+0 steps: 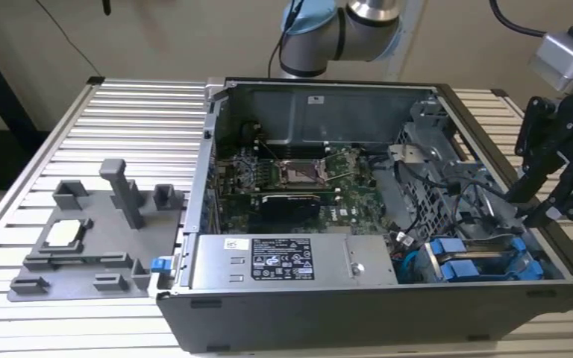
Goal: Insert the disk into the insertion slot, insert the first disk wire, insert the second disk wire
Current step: 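Insert the first disk wire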
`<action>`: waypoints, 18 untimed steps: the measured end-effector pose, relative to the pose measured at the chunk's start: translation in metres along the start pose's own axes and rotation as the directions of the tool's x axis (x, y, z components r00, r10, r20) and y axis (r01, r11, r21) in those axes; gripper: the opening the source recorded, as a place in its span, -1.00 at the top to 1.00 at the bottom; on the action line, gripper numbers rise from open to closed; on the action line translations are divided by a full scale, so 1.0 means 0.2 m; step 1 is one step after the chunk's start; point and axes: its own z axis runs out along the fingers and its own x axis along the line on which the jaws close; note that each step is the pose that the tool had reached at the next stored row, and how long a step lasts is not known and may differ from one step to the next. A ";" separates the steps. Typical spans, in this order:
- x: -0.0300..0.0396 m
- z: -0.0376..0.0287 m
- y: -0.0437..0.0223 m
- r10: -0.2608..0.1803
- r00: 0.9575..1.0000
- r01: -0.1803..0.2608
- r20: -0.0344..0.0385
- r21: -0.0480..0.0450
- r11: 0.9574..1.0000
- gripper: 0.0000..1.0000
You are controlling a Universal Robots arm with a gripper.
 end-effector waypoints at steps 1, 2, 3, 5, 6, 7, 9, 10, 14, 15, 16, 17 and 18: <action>0.000 0.000 0.000 0.000 1.000 0.000 0.004 0.017 1.000 0.20; 0.000 0.000 0.000 0.000 1.000 0.000 0.010 0.035 0.999 0.20; 0.000 0.000 0.001 0.000 1.000 0.000 0.015 0.051 0.999 0.20; -0.001 0.003 0.000 -0.007 1.000 0.005 0.019 0.057 0.998 0.20; 0.000 0.004 0.000 -0.018 1.000 0.017 0.019 0.057 0.998 0.20; 0.000 0.005 0.000 -0.031 0.999 0.030 0.019 0.057 0.998 0.20; 0.000 0.007 -0.002 -0.061 0.998 0.059 0.019 0.057 0.997 0.20; 0.000 0.008 -0.007 -0.071 0.997 0.069 0.020 0.057 0.996 0.20; -0.002 0.017 -0.035 -0.088 0.996 0.086 0.020 0.057 0.995 0.20; -0.003 0.020 -0.040 -0.090 0.996 0.088 0.020 0.057 0.994 0.20; -0.003 0.023 -0.046 -0.091 0.996 0.090 0.020 0.057 0.994 0.20; -0.004 0.026 -0.052 -0.093 0.995 0.092 0.020 0.057 0.994 0.20; -0.004 0.029 -0.057 -0.094 0.995 0.093 0.020 0.057 0.994 0.20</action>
